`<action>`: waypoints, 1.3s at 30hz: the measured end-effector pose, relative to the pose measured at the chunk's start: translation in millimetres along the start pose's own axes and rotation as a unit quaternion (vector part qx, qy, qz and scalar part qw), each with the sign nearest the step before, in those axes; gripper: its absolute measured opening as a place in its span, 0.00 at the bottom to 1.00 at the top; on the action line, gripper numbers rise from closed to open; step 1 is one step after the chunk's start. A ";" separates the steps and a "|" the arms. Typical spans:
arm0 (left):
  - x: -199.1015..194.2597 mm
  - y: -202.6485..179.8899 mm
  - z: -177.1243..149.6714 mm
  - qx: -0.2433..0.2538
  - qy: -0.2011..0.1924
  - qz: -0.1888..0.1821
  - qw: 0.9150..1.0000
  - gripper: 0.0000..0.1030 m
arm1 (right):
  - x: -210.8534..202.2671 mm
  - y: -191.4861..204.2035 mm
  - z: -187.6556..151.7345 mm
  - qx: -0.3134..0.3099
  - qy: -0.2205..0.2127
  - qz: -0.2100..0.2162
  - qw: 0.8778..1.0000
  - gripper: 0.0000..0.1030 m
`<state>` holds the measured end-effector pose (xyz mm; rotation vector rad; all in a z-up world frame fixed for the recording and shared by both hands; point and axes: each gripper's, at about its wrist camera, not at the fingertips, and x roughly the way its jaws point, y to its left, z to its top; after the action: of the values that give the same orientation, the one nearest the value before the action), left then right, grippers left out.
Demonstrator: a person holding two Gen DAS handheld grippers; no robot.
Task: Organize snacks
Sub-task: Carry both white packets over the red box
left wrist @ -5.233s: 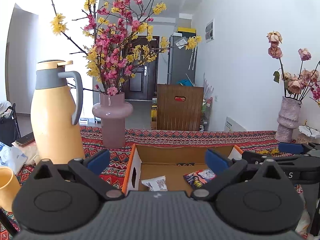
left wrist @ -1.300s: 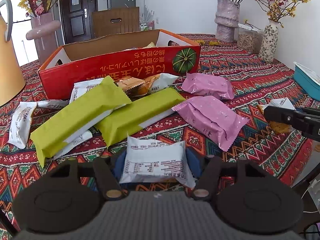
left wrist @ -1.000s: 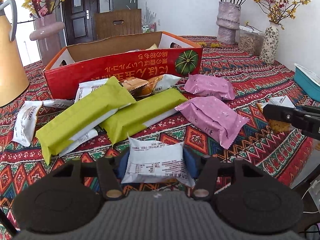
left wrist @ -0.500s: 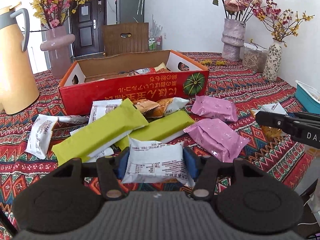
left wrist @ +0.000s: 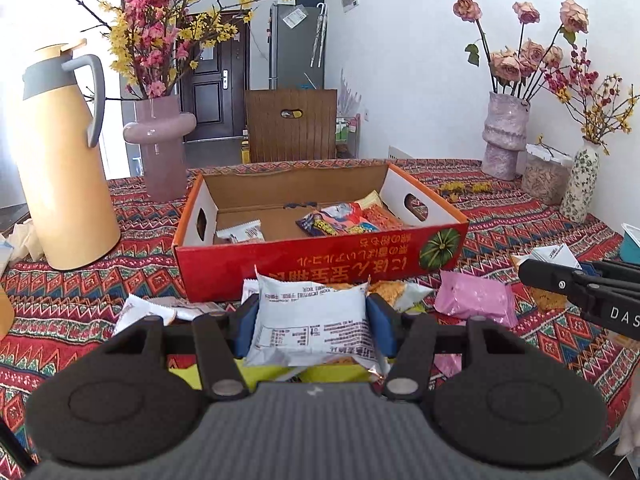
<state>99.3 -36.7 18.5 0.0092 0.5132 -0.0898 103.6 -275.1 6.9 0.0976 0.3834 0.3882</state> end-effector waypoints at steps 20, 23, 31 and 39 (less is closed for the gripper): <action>31.7 8.4 70.0 -0.005 -0.050 0.024 0.998 0.55 | 59.7 -5.4 61.9 -0.011 -0.029 -0.019 0.999 0.22; 41.3 11.8 76.9 -0.010 -0.051 0.028 0.998 0.55 | 74.1 -6.3 70.6 -0.014 -0.027 -0.022 0.999 0.22; 74.8 25.5 92.1 -0.027 -0.042 0.043 0.998 0.55 | 115.5 -3.5 87.7 -0.025 -0.015 -0.025 0.999 0.22; 117.0 38.4 100.2 -0.054 -0.025 0.054 0.997 0.55 | 162.5 -2.7 98.3 -0.027 0.003 -0.035 0.999 0.22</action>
<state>253.2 -11.3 47.8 -0.0716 0.4660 0.0438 281.1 -216.7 41.1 0.0301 0.3800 0.3292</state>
